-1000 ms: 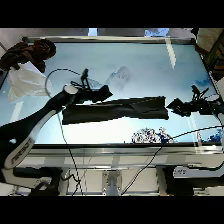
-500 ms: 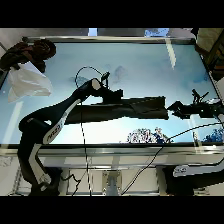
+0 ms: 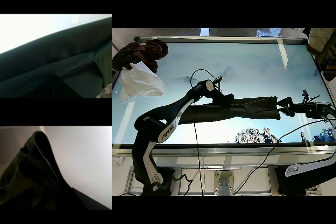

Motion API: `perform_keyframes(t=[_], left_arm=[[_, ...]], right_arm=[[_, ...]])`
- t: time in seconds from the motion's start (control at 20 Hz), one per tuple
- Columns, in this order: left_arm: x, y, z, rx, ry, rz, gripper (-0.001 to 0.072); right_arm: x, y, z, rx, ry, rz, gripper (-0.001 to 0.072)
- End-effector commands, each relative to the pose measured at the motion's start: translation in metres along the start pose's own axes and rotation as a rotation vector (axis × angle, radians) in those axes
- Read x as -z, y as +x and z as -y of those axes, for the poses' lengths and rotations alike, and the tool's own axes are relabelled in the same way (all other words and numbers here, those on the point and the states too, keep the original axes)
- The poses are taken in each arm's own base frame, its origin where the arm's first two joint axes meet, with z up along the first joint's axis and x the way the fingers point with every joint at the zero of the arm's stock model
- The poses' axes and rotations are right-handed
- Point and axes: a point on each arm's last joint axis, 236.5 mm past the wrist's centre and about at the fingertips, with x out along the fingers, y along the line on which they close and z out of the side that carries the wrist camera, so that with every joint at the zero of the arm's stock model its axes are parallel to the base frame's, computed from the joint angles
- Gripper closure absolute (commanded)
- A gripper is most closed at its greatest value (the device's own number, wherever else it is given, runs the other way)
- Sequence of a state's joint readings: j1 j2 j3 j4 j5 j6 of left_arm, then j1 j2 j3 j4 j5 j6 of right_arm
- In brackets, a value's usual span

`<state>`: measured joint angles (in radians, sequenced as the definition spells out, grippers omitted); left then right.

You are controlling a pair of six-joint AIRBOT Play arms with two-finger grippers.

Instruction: Fold the shirts.

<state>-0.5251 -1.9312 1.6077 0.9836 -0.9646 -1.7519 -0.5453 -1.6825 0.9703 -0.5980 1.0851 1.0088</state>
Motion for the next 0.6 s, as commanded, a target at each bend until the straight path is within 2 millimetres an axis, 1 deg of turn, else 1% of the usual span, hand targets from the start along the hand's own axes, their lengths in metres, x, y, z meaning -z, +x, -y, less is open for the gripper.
perform_keyframes(t=[0.0,0.15,0.2,0.35,0.55], left_arm=[[0.000,0.000,-0.002,-0.007,0.000,-0.002,0.0690],[0.000,0.000,-0.001,-0.007,0.000,0.001,0.0689],[-0.001,0.000,-0.001,-0.006,0.000,0.003,0.0690],[-0.001,0.000,0.000,-0.003,-0.003,0.002,0.0689],[-0.001,0.000,0.000,-0.002,-0.003,0.002,0.0690]], right_arm=[[0.000,0.008,0.005,0.043,-0.019,-0.011,0.0164],[-0.002,0.012,-0.007,0.039,-0.053,-0.020,0.0165],[-0.003,0.014,-0.012,0.038,-0.069,-0.023,0.0179],[-0.006,0.019,-0.022,0.040,-0.093,-0.022,0.0183],[0.000,0.021,-0.022,0.050,-0.096,-0.047,0.0183]])
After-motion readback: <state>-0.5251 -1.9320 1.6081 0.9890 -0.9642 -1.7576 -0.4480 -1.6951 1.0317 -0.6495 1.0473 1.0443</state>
